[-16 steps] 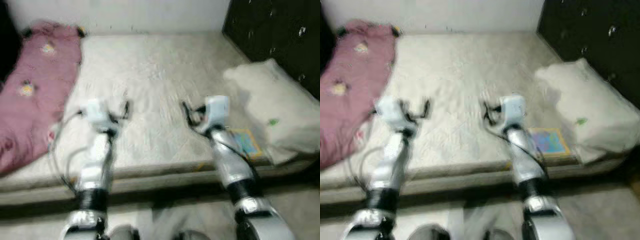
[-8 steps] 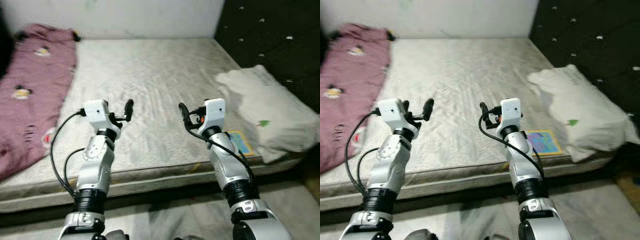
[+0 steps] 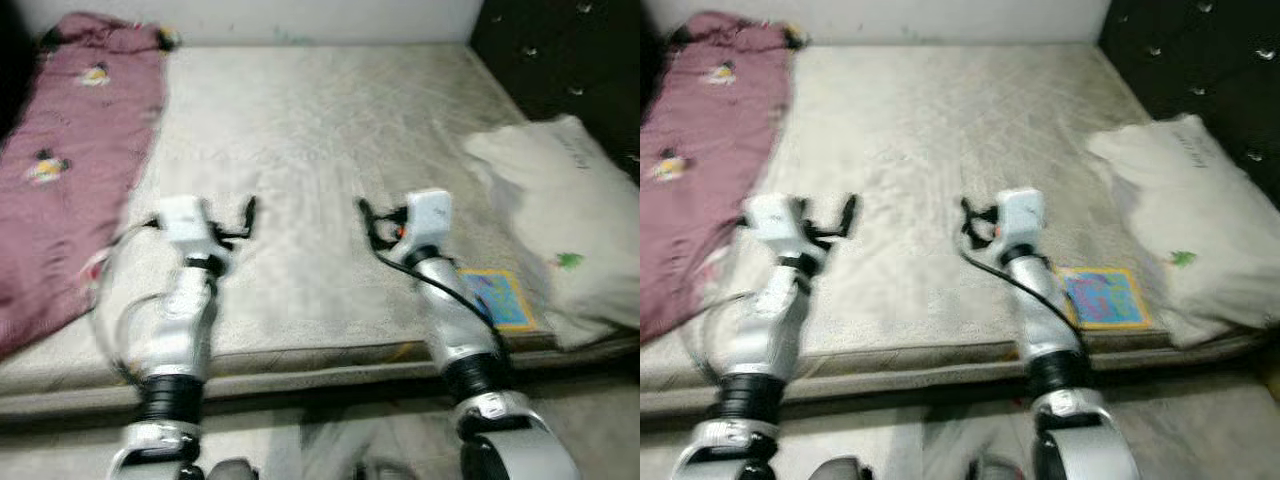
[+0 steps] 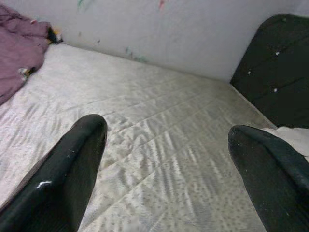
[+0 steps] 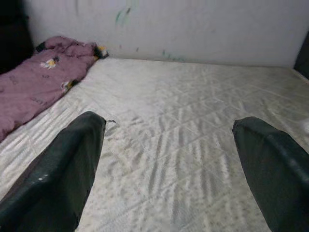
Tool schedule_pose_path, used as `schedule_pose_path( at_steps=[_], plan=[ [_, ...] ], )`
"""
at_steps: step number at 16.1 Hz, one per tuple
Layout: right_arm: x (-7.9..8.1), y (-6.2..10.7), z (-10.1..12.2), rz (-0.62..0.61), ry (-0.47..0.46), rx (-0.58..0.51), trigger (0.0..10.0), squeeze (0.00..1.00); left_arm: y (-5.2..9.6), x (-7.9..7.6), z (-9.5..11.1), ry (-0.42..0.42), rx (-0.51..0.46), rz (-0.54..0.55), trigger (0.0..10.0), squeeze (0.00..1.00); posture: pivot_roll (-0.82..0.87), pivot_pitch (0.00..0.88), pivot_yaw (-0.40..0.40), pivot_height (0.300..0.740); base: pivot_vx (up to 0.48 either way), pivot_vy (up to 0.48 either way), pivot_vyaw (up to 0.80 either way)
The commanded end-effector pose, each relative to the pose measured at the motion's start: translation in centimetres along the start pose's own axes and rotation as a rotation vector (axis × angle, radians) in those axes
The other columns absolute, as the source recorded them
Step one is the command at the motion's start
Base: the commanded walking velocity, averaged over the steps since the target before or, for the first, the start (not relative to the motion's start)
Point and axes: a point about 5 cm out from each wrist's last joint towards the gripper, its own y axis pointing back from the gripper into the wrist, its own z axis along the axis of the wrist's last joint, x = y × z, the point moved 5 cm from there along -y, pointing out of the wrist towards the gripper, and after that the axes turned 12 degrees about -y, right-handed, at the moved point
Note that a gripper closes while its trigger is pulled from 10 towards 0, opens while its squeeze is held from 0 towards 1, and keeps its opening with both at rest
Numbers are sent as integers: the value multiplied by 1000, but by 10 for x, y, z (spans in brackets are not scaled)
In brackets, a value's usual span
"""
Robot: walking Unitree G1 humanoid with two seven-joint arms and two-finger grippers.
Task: Clean up the room
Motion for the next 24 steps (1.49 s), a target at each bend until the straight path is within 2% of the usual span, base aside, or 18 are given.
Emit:
schedule_pose_path(
  at_steps=[1,5,9,13,24],
  plan=[
    [-18,5,0,-50,13,3,10000,0,-3,-18,3,15,-9,-49,10000,0,9,0,-21,740,0,0,0],
    [-18,5,0,-52,9,4,10000,0,-3,-20,7,26,-32,-51,10000,0,9,0,-20,740,124,0,0],
    [-18,5,-1,-54,8,7,10000,0,-3,-19,4,46,-14,-36,10000,0,11,0,-19,740,0,78,0],
    [-19,4,-2,-55,12,16,10000,0,-3,-20,2,53,-5,-36,10000,0,8,0,-21,740,0,471,-600],
    [-18,5,-7,-44,24,43,10000,0,-3,-19,-1,63,8,-25,10000,0,6,0,-26,740,0,480,0]
  ],
)
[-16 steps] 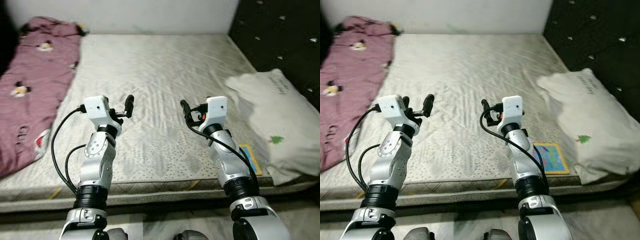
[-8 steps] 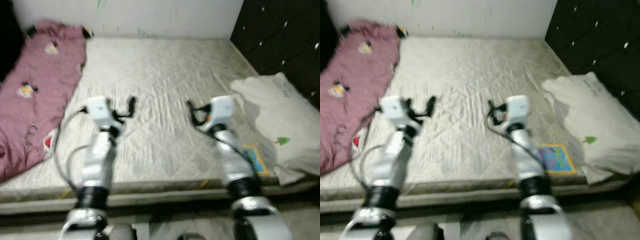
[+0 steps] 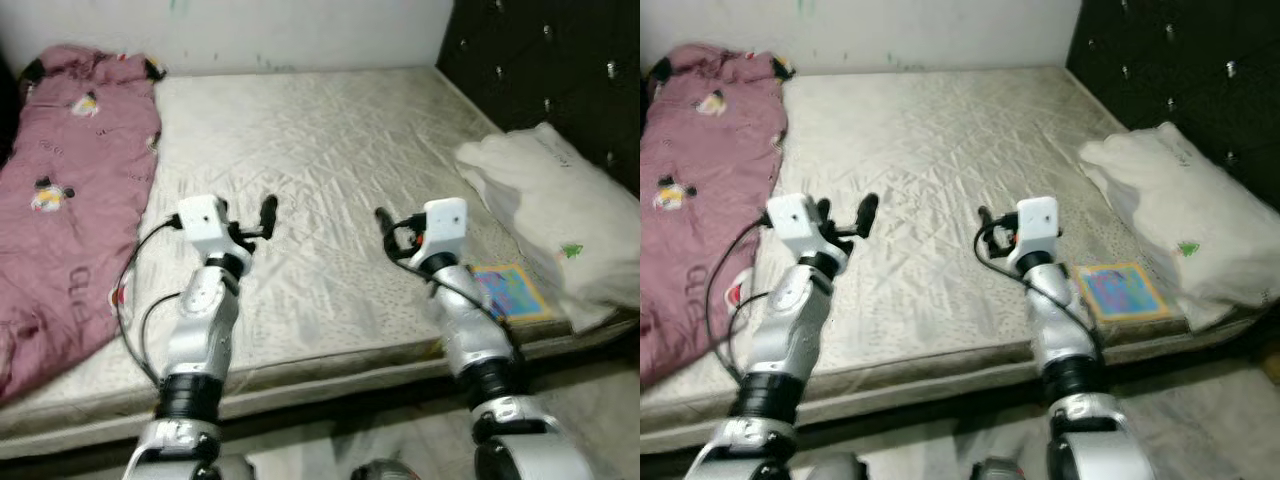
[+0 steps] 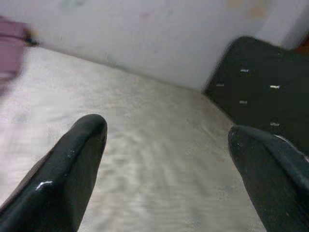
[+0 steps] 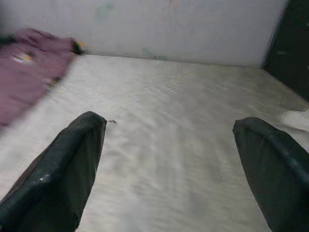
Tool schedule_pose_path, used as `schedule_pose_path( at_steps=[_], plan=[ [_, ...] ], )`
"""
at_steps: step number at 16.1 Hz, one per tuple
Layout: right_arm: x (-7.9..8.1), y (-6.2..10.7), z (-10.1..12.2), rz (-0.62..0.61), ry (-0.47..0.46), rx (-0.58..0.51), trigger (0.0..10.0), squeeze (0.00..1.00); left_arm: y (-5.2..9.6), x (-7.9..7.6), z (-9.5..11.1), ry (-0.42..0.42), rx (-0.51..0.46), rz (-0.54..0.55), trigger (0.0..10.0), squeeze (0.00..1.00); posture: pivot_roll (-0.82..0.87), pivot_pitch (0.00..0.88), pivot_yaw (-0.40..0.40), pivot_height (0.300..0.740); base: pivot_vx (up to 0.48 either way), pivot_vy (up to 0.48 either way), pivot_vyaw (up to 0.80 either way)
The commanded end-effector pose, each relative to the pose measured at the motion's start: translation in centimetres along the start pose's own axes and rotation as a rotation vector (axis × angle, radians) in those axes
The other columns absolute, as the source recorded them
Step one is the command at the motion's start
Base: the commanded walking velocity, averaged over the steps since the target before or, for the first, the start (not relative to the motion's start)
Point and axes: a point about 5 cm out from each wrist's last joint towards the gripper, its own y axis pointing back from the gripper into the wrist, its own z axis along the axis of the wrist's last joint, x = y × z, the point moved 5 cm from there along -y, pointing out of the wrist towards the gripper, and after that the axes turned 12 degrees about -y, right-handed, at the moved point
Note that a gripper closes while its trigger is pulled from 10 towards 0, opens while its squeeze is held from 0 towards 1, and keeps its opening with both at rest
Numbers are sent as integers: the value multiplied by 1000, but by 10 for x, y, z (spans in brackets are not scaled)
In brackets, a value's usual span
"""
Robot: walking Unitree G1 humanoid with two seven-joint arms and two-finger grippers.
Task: Clean up the room
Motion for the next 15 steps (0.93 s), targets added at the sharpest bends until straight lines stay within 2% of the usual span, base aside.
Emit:
schedule_pose_path(
  at_steps=[1,15],
  plan=[
    [2,-2,3,18,14,-2,10000,0,-1,0,2,4,-1,6,10000,0,6,0,-26,740,0,480,0],
    [2,-2,3,15,11,3,10000,0,-2,0,2,7,-2,7,10000,0,4,0,-24,740,0,480,0]
  ],
)
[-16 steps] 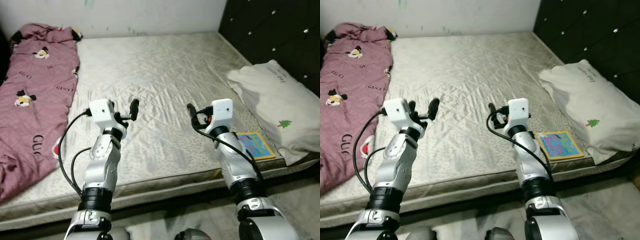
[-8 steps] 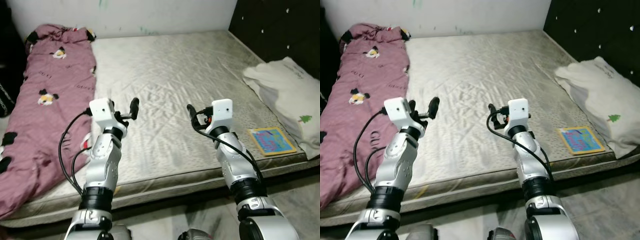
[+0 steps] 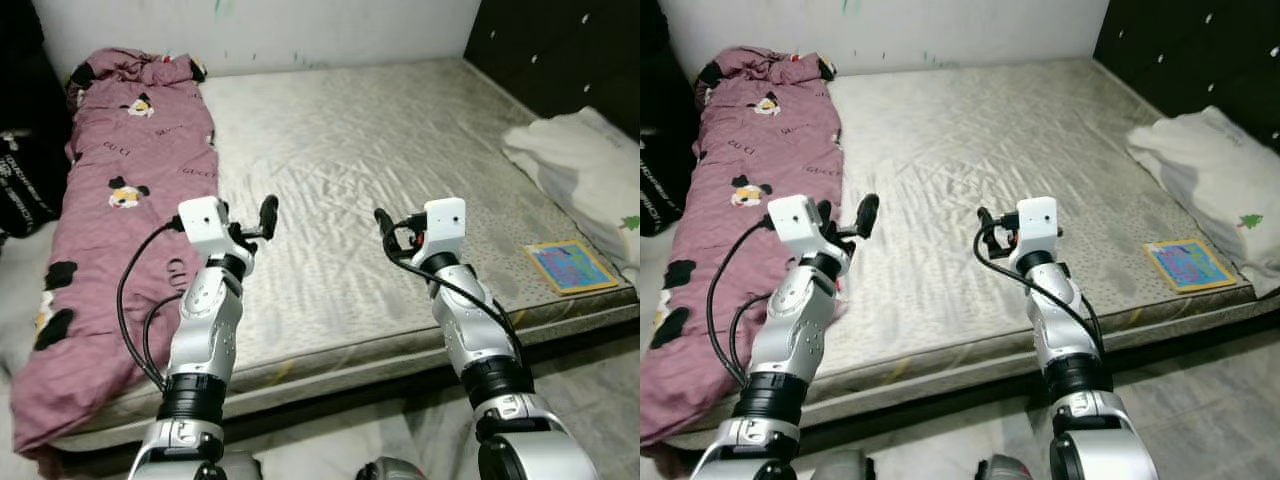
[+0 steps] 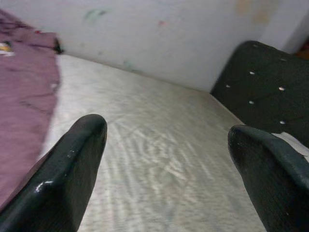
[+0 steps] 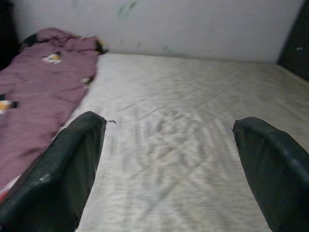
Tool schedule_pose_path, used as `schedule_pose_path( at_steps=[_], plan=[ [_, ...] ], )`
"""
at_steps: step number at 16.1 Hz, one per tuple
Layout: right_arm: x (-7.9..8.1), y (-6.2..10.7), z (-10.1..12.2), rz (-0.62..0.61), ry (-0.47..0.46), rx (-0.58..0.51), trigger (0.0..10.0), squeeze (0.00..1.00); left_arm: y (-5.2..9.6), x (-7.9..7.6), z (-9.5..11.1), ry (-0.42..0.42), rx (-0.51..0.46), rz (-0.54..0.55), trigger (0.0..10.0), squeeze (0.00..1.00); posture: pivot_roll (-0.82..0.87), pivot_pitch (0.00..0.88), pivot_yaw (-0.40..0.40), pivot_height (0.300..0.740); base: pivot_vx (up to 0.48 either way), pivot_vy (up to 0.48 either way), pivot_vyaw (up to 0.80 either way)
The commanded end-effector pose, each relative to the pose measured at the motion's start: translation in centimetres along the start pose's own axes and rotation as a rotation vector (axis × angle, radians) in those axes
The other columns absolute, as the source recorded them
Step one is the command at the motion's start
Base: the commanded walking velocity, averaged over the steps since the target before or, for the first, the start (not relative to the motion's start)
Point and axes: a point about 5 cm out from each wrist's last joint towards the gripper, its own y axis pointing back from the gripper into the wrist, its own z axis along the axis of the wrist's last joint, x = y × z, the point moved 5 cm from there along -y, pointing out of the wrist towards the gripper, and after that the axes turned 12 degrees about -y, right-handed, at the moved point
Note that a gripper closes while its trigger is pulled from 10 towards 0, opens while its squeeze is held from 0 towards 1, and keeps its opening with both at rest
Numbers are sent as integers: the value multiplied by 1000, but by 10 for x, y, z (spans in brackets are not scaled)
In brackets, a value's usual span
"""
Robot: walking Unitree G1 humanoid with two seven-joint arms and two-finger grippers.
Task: Clean up the room
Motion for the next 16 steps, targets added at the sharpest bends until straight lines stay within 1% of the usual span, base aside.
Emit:
schedule_pose_path(
  at_steps=[1,8,10,14,16],
  plan=[
    [11,-5,7,28,3,-19,10000,0,0,7,2,-8,-2,15,10000,0,4,0,-24,740,0,480,0],
    [11,-5,7,28,3,-19,10000,0,0,7,2,-7,-3,16,10000,0,4,0,-25,740,0,480,0],
    [15,-7,11,50,28,-30,10000,0,-2,10,4,-4,-5,32,10000,0,4,0,-26,740,0,480,603],
    [15,-7,10,48,25,-29,10000,0,-2,10,4,-4,-5,31,10000,0,4,0,-26,740,0,480,680],
    [14,-7,9,45,23,-25,10000,0,-2,10,6,-1,-19,32,10000,0,4,0,-26,740,0,480,0]
  ],
)
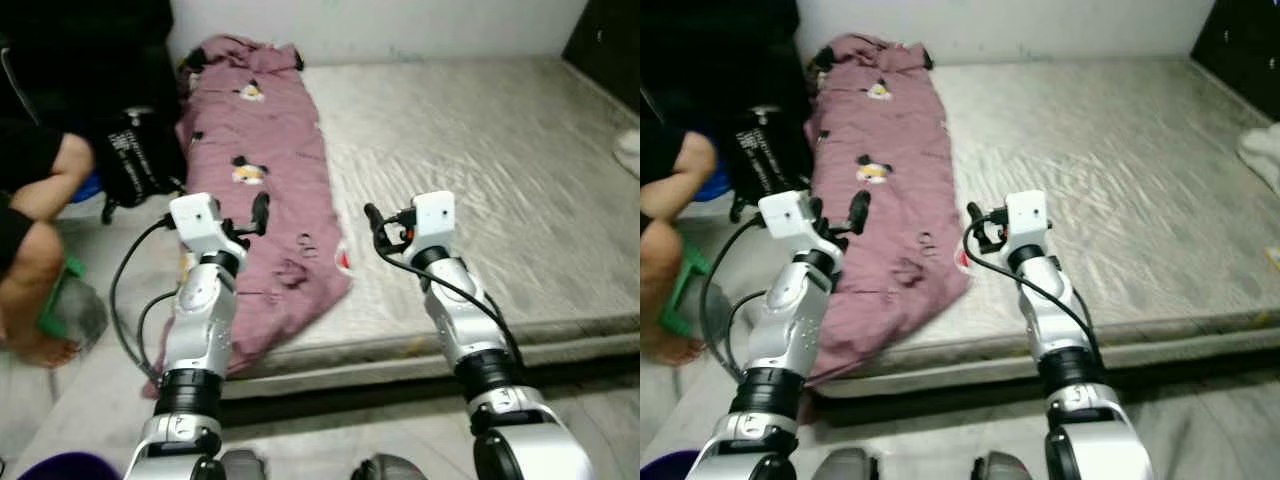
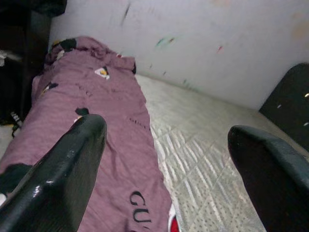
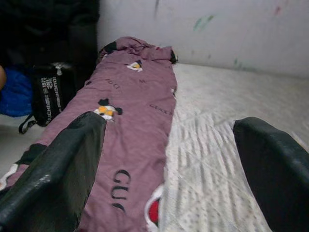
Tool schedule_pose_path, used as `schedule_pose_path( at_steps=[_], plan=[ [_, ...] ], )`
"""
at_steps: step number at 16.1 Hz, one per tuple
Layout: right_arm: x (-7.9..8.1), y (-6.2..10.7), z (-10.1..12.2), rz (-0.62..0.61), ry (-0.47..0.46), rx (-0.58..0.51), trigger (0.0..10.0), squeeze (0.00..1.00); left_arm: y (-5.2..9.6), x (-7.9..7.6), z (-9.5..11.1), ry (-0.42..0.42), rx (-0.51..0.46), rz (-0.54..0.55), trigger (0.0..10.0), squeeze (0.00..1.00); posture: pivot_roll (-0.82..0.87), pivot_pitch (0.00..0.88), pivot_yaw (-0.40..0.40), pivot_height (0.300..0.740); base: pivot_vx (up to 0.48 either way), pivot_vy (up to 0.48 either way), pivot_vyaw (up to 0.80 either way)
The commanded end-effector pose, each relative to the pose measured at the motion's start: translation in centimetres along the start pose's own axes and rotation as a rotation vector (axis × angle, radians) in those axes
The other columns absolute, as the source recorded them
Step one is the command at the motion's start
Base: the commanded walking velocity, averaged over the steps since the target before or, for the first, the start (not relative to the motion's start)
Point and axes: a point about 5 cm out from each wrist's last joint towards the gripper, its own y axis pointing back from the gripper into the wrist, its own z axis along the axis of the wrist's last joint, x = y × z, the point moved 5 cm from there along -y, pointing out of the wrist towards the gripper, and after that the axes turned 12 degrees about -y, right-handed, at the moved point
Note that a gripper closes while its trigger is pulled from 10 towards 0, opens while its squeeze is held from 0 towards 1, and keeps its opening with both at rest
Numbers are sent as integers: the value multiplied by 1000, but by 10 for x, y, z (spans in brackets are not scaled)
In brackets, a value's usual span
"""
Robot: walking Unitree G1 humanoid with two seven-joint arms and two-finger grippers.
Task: Clean up the room
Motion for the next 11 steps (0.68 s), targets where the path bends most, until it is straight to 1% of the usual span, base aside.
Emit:
schedule_pose_path(
  at_steps=[1,4,6,11],
  plan=[
    [7,-3,4,16,-6,-14,10000,0,0,7,5,-5,-21,16,10000,0,4,0,-26,740,0,0,0],
    [7,-4,4,18,-3,-11,10000,0,0,7,6,-13,-22,12,10000,0,4,0,-26,740,0,0,0],
    [7,-4,3,19,-2,-6,10000,0,1,2,9,-5,-47,-19,10000,0,3,0,-24,740,0,0,0],
    [7,-4,2,19,-6,-4,10000,0,1,0,10,-2,-56,-30,10000,0,3,0,-24,740,385,0,0]
  ],
)
